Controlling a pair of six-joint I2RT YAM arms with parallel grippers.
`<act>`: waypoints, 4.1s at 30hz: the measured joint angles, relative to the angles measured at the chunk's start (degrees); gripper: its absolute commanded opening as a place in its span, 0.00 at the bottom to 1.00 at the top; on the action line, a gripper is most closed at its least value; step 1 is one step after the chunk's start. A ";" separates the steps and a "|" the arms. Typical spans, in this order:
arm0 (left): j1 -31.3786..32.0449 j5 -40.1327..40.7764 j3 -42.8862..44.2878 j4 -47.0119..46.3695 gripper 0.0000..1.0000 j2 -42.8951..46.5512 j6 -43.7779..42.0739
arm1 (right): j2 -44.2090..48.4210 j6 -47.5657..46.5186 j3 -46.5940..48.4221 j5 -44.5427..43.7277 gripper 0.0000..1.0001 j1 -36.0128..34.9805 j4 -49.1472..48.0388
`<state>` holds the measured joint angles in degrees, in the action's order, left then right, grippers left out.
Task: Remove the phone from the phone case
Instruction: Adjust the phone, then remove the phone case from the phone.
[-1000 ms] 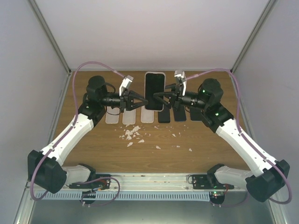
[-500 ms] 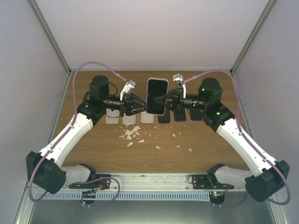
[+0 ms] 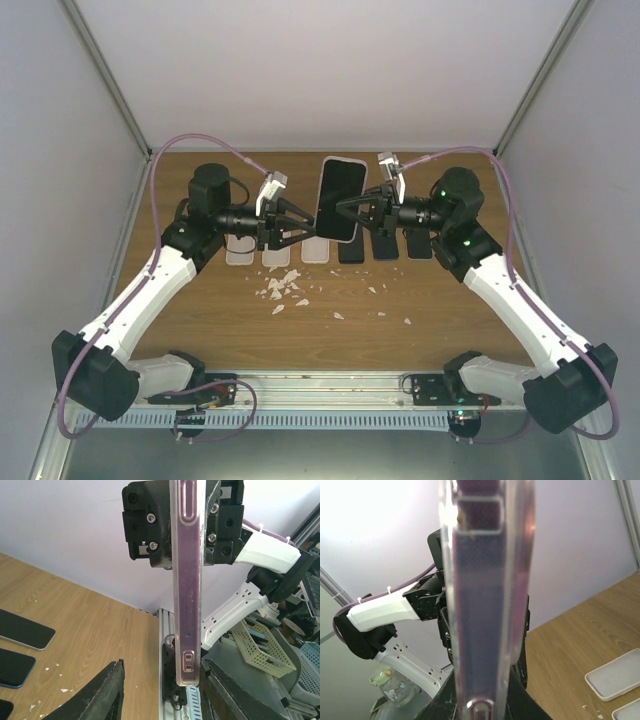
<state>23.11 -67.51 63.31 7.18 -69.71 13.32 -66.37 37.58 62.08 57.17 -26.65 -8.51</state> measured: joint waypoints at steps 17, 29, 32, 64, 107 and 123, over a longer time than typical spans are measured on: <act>0.20 2.01 -2.05 -1.55 0.24 0.98 -0.44 | -0.09 11.17 -4.96 0.55 0.01 1.25 -9.29; -0.39 5.90 -3.58 -1.44 0.33 -1.03 0.22 | 0.09 20.22 -5.29 6.43 0.01 1.16 -20.57; -0.39 3.96 -3.76 -2.38 0.43 -0.96 1.27 | 0.15 19.43 -5.27 6.40 0.00 1.16 -19.93; 1.62 7.96 -1.62 -5.09 0.22 0.26 4.02 | 1.55 2.93 -2.21 -3.65 0.00 1.86 -3.10; 0.94 8.90 -2.16 -8.22 0.59 1.09 8.20 | 4.17 -6.32 -0.13 -10.01 0.00 0.44 3.02; 2.80 19.10 0.07 -2.86 0.24 -0.35 2.82 | 2.56 -6.95 -0.15 -12.83 0.01 0.09 4.02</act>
<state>25.91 -48.40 63.37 4.32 -70.06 16.14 -63.81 30.63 61.93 44.34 -26.57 -4.49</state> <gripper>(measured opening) 0.279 0.086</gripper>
